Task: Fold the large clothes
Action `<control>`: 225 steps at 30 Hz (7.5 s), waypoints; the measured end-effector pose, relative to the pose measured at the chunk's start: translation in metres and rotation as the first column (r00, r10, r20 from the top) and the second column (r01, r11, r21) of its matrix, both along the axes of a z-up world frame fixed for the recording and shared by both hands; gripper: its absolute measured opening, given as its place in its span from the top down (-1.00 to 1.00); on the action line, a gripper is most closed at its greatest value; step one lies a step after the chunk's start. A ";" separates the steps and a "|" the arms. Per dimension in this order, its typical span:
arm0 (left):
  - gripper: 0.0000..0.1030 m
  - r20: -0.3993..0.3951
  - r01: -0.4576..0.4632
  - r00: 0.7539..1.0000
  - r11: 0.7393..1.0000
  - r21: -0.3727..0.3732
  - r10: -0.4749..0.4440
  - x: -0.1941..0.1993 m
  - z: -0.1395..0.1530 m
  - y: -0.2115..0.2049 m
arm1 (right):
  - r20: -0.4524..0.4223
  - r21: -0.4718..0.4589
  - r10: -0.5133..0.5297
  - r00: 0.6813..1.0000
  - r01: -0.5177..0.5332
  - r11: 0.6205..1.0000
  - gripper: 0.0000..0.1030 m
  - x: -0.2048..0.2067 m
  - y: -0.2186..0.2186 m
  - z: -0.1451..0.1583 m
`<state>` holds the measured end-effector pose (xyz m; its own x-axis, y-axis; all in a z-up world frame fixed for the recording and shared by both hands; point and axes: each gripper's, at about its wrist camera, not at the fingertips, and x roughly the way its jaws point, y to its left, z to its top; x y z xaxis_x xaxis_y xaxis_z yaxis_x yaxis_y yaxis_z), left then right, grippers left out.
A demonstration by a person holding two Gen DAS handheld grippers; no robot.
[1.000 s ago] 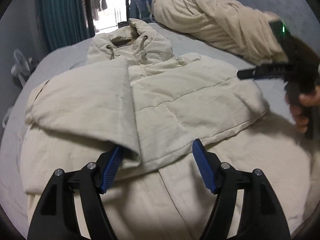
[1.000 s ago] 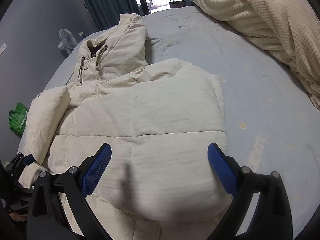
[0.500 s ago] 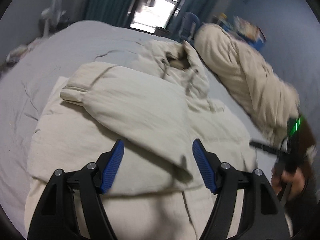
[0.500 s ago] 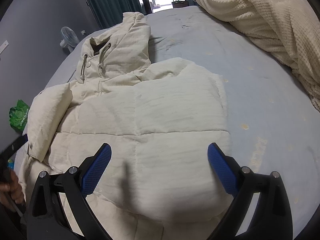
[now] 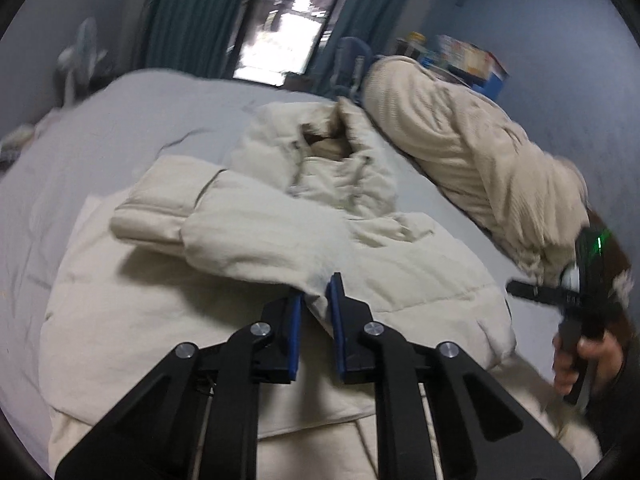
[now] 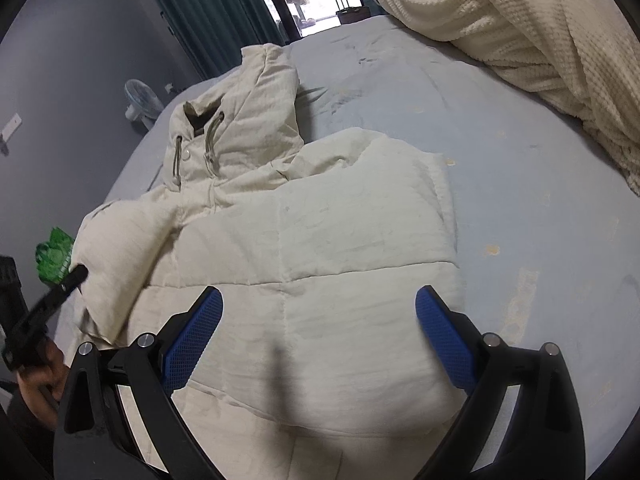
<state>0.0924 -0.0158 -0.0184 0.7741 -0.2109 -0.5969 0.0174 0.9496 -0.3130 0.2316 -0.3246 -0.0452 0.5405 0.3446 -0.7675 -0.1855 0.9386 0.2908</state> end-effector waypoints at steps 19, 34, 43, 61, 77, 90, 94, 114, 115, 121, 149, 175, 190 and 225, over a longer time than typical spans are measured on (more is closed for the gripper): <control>0.80 -0.050 0.325 0.945 0.912 0.250 -0.324 0.015 -0.031 -0.130 | -0.008 0.043 -0.042 0.999 0.042 0.998 -0.84 -0.009 -0.015 0.004; 0.18 -0.002 0.327 0.921 0.769 0.549 -0.390 -0.010 -0.015 -0.176 | -0.002 0.045 -0.042 0.999 0.042 0.998 -0.84 -0.008 -0.016 0.005; 0.18 -0.167 0.462 0.870 0.646 0.608 -0.465 -0.007 -0.048 -0.195 | -0.001 0.057 -0.056 0.998 0.056 0.997 -0.84 -0.008 -0.021 0.006; 0.18 -0.021 0.399 0.864 0.658 0.638 -0.504 -0.025 -0.020 -0.200 | 0.029 0.071 -0.058 0.998 0.056 0.996 -0.84 -0.012 -0.025 0.013; 0.15 -0.045 0.454 0.852 0.693 0.560 -0.522 -0.025 -0.024 -0.193 | 0.023 0.067 -0.057 0.998 0.055 0.996 -0.84 -0.012 -0.024 0.011; 0.11 -0.050 0.429 0.890 0.798 0.423 -0.453 -0.013 -0.015 -0.156 | -0.092 0.108 -0.003 0.996 0.013 0.994 -0.71 -0.005 -0.016 -0.011; 0.01 -0.033 0.373 0.921 0.856 0.358 -0.387 -0.006 -0.004 -0.130 | -0.169 0.165 0.083 0.982 -0.055 0.985 0.40 -0.002 -0.003 -0.028; -0.30 -0.121 0.014 0.993 0.993 0.117 0.000 0.014 0.009 0.022 | -0.086 -0.018 0.029 0.996 -0.030 0.999 -0.30 -0.008 0.000 -0.019; -0.44 -0.120 0.001 0.993 0.994 0.112 0.013 0.014 0.010 0.026 | -0.080 -0.018 0.025 0.997 -0.026 0.999 -0.32 -0.007 0.000 -0.018; -0.70 -0.142 -0.125 0.982 0.992 0.013 0.126 0.015 0.012 0.058 | -0.036 -0.005 -0.003 0.999 0.003 1.000 -0.50 -0.009 -0.006 -0.007; -0.72 -0.185 -0.298 0.936 0.954 0.035 0.299 0.048 0.005 0.146 | -0.078 0.216 0.045 0.996 -0.027 0.976 -0.68 0.229 0.066 0.006; -0.72 -0.188 -0.291 0.937 0.956 0.046 0.295 0.053 0.005 0.139 | 0.054 0.187 0.214 0.975 -0.220 0.957 0.72 0.240 0.141 0.019; -0.72 -0.064 -0.283 0.957 0.959 0.023 0.284 0.036 0.041 0.141 | 0.316 -0.084 0.445 0.838 -0.442 0.893 0.76 0.038 0.158 0.071; 0.82 0.085 0.176 0.982 0.981 -0.087 -0.168 0.020 0.093 0.050 | 0.262 -0.327 0.439 0.859 -0.349 0.878 0.35 -0.050 0.141 0.024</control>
